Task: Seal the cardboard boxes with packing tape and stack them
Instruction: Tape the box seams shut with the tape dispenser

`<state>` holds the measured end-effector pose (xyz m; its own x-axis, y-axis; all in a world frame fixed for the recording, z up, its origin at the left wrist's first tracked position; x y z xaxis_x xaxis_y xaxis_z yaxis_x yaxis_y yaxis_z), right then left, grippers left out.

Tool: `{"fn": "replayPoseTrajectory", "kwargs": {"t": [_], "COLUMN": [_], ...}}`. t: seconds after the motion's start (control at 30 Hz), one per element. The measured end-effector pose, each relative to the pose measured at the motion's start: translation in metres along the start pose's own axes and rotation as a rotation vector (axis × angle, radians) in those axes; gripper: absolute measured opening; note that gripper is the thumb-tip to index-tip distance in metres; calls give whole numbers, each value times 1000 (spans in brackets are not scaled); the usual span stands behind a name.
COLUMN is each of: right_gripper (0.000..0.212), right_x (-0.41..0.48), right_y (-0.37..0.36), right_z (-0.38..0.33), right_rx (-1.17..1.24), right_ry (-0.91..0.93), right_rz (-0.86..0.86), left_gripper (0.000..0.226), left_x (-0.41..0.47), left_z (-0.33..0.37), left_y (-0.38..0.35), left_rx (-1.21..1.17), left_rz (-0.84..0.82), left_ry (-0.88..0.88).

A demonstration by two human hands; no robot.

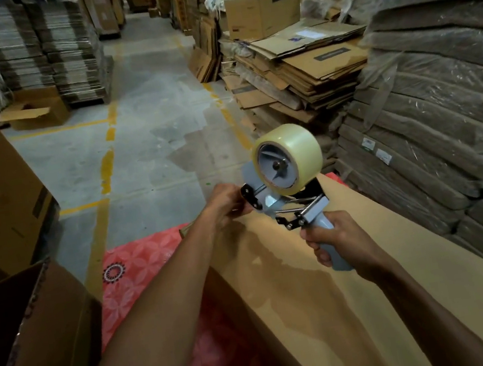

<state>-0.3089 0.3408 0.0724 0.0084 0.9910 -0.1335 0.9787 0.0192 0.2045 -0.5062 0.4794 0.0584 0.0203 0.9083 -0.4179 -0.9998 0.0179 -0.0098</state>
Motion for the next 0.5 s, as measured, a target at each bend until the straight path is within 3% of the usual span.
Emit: {"fn": "replayPoseTrajectory", "kwargs": {"t": [0.1, 0.2, 0.37, 0.5], "right_gripper": [23, 35, 24, 31], "right_x": [5, 3, 18, 35], "right_y": [0, 11, 13, 13], "right_z": [3, 12, 25, 31], "right_rx": [-7, 14, -58, -82], "right_ry": [-22, -80, -41, -45], "right_rz": [36, 77, 137, 145], "left_gripper": [35, 7, 10, 17], "left_x": [22, 49, 77, 92], "left_z": [14, 31, 22, 0], "left_y": [13, 31, 13, 7], "left_rx": [101, 118, 228, 246], "left_rz": [81, 67, 189, 304], "left_ry": [-27, -47, -173, -239]}}
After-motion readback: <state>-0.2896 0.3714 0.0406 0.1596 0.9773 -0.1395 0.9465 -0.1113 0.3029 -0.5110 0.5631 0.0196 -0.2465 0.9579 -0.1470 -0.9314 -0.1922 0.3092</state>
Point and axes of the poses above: each hand's wrist, its own x-axis towards the middle knuckle, its own y-axis out of the back of the hand, z = x × y, the point moved 2 cm from there along x, towards the middle knuckle, and after that the axes turned 5 degrees about z, right-handed, at the moved point
